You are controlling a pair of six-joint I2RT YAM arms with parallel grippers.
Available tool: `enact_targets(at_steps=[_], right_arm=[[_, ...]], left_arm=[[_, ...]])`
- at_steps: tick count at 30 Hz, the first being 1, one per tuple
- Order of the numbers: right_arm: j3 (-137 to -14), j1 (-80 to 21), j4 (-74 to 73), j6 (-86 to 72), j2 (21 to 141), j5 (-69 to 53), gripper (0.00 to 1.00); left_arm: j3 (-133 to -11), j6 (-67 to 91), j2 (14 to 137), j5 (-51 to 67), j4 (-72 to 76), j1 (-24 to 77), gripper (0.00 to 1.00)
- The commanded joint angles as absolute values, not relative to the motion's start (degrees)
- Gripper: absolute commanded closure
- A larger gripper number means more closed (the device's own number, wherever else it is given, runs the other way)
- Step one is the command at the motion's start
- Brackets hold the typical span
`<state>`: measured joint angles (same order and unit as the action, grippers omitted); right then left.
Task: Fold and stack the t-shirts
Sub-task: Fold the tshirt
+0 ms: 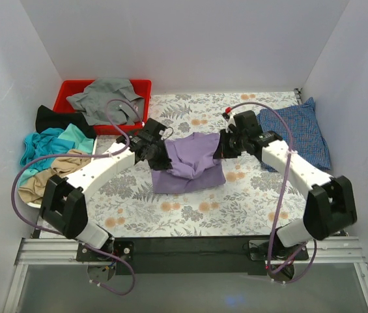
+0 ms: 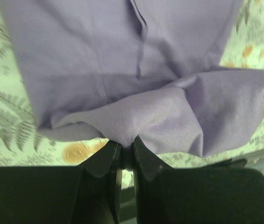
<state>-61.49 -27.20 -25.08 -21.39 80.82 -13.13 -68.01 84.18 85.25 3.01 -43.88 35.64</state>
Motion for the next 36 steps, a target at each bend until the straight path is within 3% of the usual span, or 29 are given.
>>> enact_targets(at_steps=[1,9,15,36], right_arm=[[-69.06,-24.88,-22.06,-17.67,88.65,-19.14,0.99],[-93.49,-18.11,-35.75,-12.76,110.10,-36.27,0.99],[-110.02,-17.40,-45.70,-10.37,124.18,-39.19,0.99],[-117.95,-15.91,-41.06,-8.35,133.94,-38.67,0.99]], left_arm=[[-70.66,80.69,86.39,3.94,-42.11,30.07,1.00],[-77.07,78.49,97.37,12.03,-40.43,22.94,1.00],[-85.95,76.12,106.68,13.36,-42.97,21.53,1.00],[-89.56,75.15,114.34,17.14,-35.33,11.60,1.00]])
